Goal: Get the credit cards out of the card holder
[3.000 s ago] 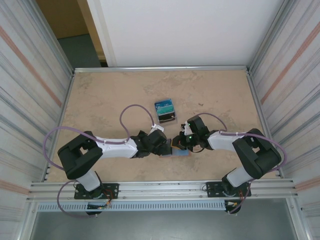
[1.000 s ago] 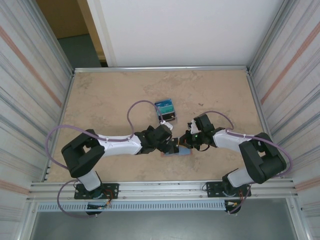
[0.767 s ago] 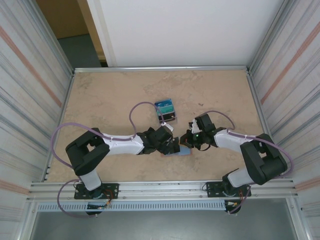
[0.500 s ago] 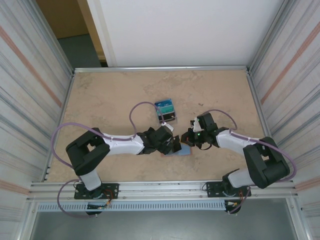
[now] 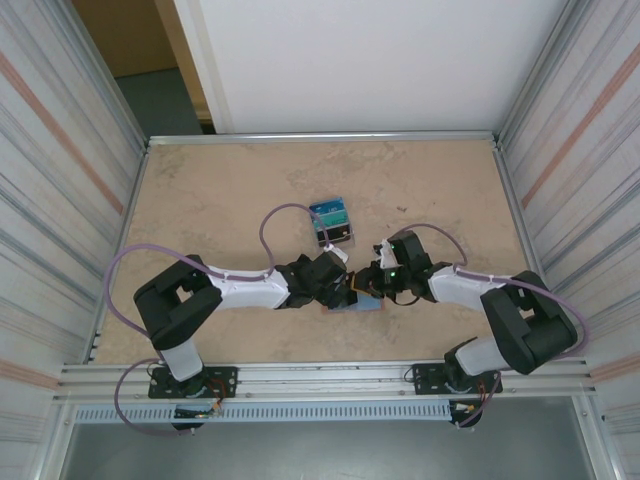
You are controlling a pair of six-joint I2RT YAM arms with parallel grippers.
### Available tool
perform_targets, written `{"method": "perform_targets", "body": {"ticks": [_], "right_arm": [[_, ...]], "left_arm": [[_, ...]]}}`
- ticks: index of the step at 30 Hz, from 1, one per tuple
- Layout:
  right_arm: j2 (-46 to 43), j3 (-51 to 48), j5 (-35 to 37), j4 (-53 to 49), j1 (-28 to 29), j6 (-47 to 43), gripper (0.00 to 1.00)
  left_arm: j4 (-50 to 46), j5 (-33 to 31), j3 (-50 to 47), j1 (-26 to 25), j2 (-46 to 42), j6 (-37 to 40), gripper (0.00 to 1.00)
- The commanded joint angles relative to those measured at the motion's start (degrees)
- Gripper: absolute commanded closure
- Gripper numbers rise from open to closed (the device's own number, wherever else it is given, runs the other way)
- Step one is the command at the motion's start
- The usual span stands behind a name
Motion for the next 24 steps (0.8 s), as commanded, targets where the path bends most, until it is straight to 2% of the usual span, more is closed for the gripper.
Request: {"method": "perform_targets", "body": {"ticks": [1,5,10,15,24], "right_arm": [[1.75,0.35,-0.31,2.72,0.52,1.54,0.85],[2.63,0.94,0.48,2.08,0.47,1.22,0.90],[0.63,2.37,4.34,-4.53,0.53,-1.78,0.98],[-3.41,3.32,8.01,-11.24,-0.25,-4.88,1.00],[-12.89,3.35,10.46,-17.82,-2.54,-9.25,1.00]], "left_arm": [[-1.38,0.32,0.26,-0.56,1.06,-0.47,0.01],[-1.39,0.15,0.00,-0.60,0.71,-0.78,0.01],[-1.39,-0.48,-0.48,-0.56,-0.25,-0.82,0.01],[-1.49,-0.92,-0.86,-0.42,-0.89,-0.82,0.01],[-2.56,-1.83,-0.80,-0.25,-3.88,-0.80,0.01]]}}
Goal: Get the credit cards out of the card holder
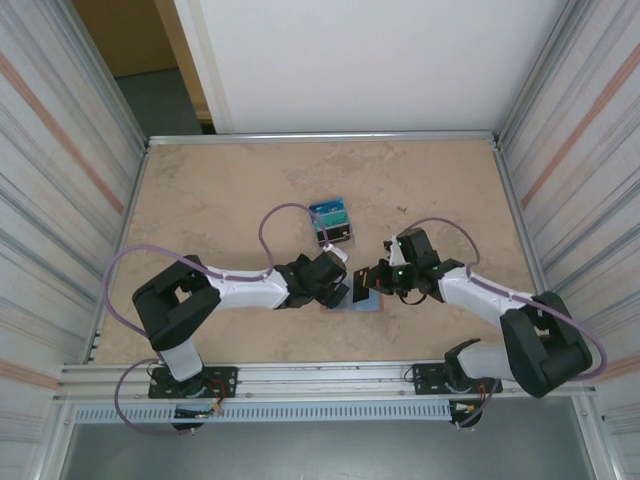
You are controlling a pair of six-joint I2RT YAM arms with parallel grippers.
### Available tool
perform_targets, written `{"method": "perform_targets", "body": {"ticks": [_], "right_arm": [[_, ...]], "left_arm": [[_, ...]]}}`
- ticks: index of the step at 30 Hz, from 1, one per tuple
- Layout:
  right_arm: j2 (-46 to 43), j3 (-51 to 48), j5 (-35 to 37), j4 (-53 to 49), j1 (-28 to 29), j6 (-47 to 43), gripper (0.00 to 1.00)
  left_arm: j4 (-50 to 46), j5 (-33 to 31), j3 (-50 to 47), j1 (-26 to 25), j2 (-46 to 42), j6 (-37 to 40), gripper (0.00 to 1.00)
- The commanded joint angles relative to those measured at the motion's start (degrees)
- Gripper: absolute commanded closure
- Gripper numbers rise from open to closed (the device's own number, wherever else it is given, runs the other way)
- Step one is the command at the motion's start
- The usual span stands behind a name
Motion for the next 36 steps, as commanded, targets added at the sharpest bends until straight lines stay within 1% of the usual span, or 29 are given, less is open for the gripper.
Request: {"method": "perform_targets", "body": {"ticks": [1,7,10,13,15,18,21,22,25,27,29,31,36], "right_arm": [[-4.43,1.32,2.46,-4.37,-0.44,-3.68,1.00],[-11.16,1.47,1.27,-4.20,-0.44,-6.80,1.00],[-13.28,2.51,-1.17,-4.29,-0.29,-9.63,1.00],[-14.88,4.28,-1.93,-5.33,0.55,-13.39,1.00],[-14.90,5.33,-1.85,-6.12,1.33,-15.80,1.00],[-16.69,7.30,-2.83,-6.75,2.72,-19.48,1.00],[-16.62,9.37,-4.02,-7.31,4.61,-23.29,1.00],[-16.51,10.20,-4.45,-7.77,5.35,-24.72,1.00],[-15.56,12.88,-5.80,-9.91,7.28,-28.79,1.00],[-15.54,14.54,-7.24,-11.18,8.30,-31.24,1.00],[-13.57,16.32,-8.31,-12.56,9.46,-33.60,1.00],[-13.05,17.63,-9.35,-13.81,10.34,-35.52,1.00],[-11.78,20.76,-10.09,-17.52,11.50,-39.21,1.00]], "left_arm": [[-2.01,-1.71,-0.71,-0.21,-3.66,-0.58,0.01],[-2.51,-2.47,-0.94,0.24,-10.28,-1.43,0.01],[-2.45,-1.15,-1.47,1.22,-14.30,-0.24,0.01],[-3.04,1.96,-1.43,2.71,-18.75,3.27,0.01],[-3.66,5.33,-1.43,4.16,-21.62,6.16,0.01],[-5.05,11.80,-1.42,7.77,-26.50,8.90,0.03],[-5.06,21.36,-1.57,12.16,-30.91,10.91,0.08],[-5.36,25.44,-1.46,13.59,-32.05,11.75,0.09],[-7.95,34.53,0.30,16.27,-33.54,14.89,0.10],[-10.55,39.09,1.84,17.11,-33.43,17.58,0.14],[-12.77,42.91,3.29,17.45,-33.11,20.65,0.17],[-14.70,45.55,4.42,17.48,-32.65,23.05,0.22],[-18.80,52.89,6.44,17.48,-31.71,28.60,0.30]]}}
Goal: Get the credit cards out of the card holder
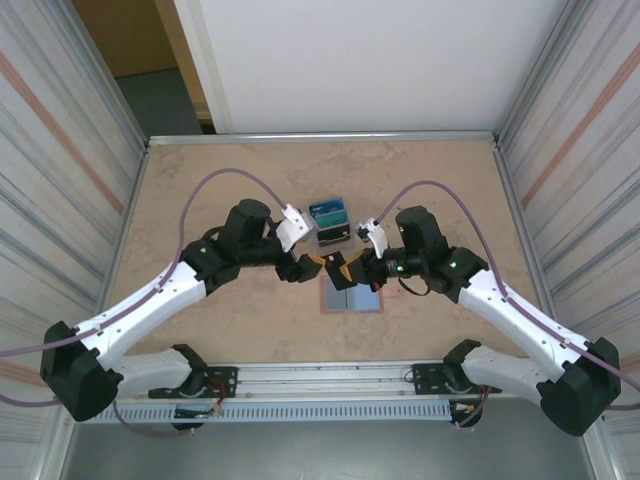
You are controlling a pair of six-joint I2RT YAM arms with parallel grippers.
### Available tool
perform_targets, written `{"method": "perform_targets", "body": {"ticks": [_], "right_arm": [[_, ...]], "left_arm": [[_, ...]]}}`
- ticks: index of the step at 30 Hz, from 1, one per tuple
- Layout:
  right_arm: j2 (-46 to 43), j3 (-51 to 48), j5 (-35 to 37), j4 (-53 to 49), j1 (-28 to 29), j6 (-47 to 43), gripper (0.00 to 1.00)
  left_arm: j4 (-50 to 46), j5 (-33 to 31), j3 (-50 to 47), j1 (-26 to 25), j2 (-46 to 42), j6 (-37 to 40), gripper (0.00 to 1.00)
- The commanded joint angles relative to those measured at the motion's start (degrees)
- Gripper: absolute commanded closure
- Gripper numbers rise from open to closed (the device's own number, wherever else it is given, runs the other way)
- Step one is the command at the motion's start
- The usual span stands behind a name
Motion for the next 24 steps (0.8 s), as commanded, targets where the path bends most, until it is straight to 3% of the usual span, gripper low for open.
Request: {"method": "perform_targets", "body": {"ticks": [1,6,12,16,19,22,24], "right_arm": [[1.05,3.17,-2.09,-4.51,0.59,-5.49,1.00],[2.44,4.87,-4.54,-6.29,0.86,-7.59,1.00],[4.13,6.82,-5.06,-7.27,1.33,-9.10,1.00],[5.50,7.64,-5.63,-7.36,1.55,-9.46,1.00],[6.08,7.82,-5.21,-7.29,1.61,-9.43,0.99],[5.86,7.57,-2.89,-6.94,1.59,-8.86,0.92],[5.17,7.01,-0.06,-6.18,1.39,-7.88,0.78]], "left_arm": [[-4.20,9.79,2.32,0.32,0.34,6.20,0.33],[-4.94,13.28,2.81,0.36,1.50,7.96,0.48],[-5.80,17.31,4.06,0.31,3.99,9.27,0.53],[-6.14,18.24,4.84,0.23,5.93,9.52,0.70],[-6.20,19.06,5.40,0.28,6.99,9.41,0.97],[-4.92,19.07,4.89,0.24,6.94,9.02,1.00],[-3.91,18.50,4.20,0.24,6.43,8.54,1.00]]}}
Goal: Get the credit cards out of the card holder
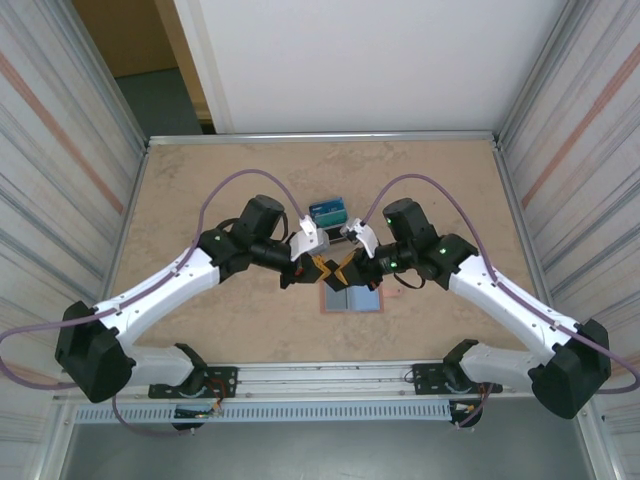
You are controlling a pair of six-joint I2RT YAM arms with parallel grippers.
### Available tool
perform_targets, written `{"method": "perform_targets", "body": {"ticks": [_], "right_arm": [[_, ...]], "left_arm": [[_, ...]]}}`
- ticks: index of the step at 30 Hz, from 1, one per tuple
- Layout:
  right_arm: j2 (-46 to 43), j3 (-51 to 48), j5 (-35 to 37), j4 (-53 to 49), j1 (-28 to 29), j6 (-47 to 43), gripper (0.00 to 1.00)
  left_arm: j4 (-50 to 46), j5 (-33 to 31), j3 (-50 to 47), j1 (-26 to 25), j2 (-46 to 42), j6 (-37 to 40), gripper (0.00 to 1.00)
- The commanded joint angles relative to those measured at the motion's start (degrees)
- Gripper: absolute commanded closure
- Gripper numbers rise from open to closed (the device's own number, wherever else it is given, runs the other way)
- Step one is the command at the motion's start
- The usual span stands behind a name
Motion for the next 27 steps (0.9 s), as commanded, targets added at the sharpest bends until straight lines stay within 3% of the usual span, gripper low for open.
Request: {"method": "perform_targets", "body": {"ticks": [1,7,9,15,20,27], "right_arm": [[-1.16,0.72,3.01,0.93,0.00,1.14,0.72],[-4.12,-2.07,4.05,4.36,-3.72,6.87,0.55],[-5.30,-3.31,3.46,6.07,-4.72,9.24,0.46],[-8.30,-7.35,8.74,13.61,-5.63,18.26,0.34],[-8.28,-11.09,9.92,21.77,-7.04,25.97,0.32],[-5.93,-14.15,3.87,35.96,-7.85,35.47,0.32]], "left_arm": [[2.64,-0.33,0.41,0.08,-0.80,-0.48,1.00],[8.98,-8.47,-4.14,0.18,-5.15,-5.22,1.00],[12.38,-11.67,-6.53,0.15,-7.44,-8.65,1.00],[24.01,-20.22,-13.98,0.17,-14.19,-21.69,1.00],[29.96,-24.51,-17.85,0.17,-17.26,-29.96,1.00],[38.73,-26.91,-21.82,0.17,-17.90,-39.13,1.00]]}}
